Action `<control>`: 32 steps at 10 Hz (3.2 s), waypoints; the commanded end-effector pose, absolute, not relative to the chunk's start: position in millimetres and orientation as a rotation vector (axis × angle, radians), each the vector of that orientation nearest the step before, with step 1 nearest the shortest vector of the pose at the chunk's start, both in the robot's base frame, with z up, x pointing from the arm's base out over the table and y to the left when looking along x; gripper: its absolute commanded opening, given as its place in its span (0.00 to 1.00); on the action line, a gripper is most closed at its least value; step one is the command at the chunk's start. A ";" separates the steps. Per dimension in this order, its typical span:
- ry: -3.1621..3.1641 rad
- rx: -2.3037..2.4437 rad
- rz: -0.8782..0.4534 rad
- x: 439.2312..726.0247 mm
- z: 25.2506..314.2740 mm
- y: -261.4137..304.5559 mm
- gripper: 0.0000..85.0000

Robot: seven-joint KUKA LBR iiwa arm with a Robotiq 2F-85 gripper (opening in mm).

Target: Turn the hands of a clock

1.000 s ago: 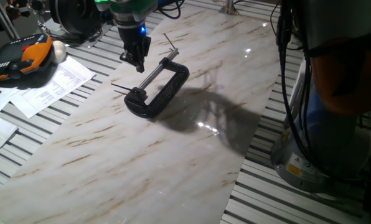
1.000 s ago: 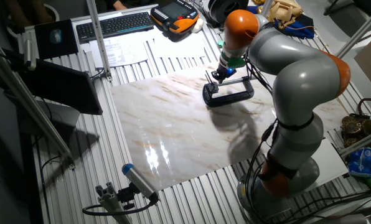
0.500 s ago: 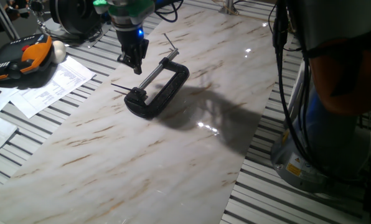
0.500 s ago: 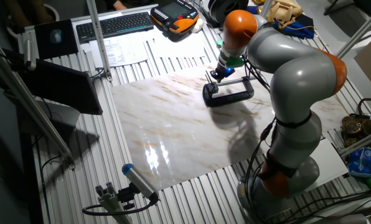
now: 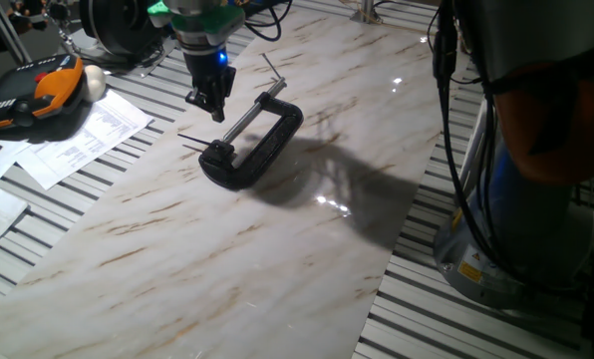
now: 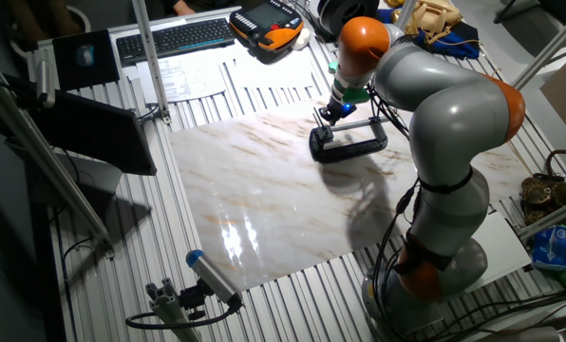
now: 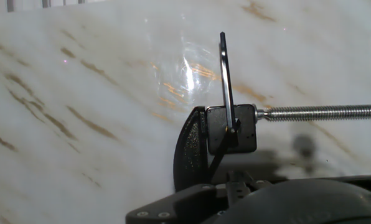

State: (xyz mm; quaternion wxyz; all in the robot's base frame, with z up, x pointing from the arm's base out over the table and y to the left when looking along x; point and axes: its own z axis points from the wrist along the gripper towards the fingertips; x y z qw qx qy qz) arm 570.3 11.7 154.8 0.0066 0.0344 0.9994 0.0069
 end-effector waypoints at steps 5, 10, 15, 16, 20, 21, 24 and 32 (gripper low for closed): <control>3.161 0.113 0.016 572.1 152.8 10.2 0.00; 3.134 0.148 -0.053 572.1 152.8 10.2 0.00; 3.105 0.127 -0.065 572.1 152.8 10.2 0.00; 3.098 0.131 -0.059 572.1 152.8 10.2 0.00; 3.087 0.147 -0.039 596.4 128.2 12.8 0.00; 3.090 0.150 -0.029 600.9 121.4 14.4 0.00; 3.086 0.150 -0.017 613.8 100.3 16.7 0.00; 3.053 0.141 -0.017 630.7 68.5 23.2 0.00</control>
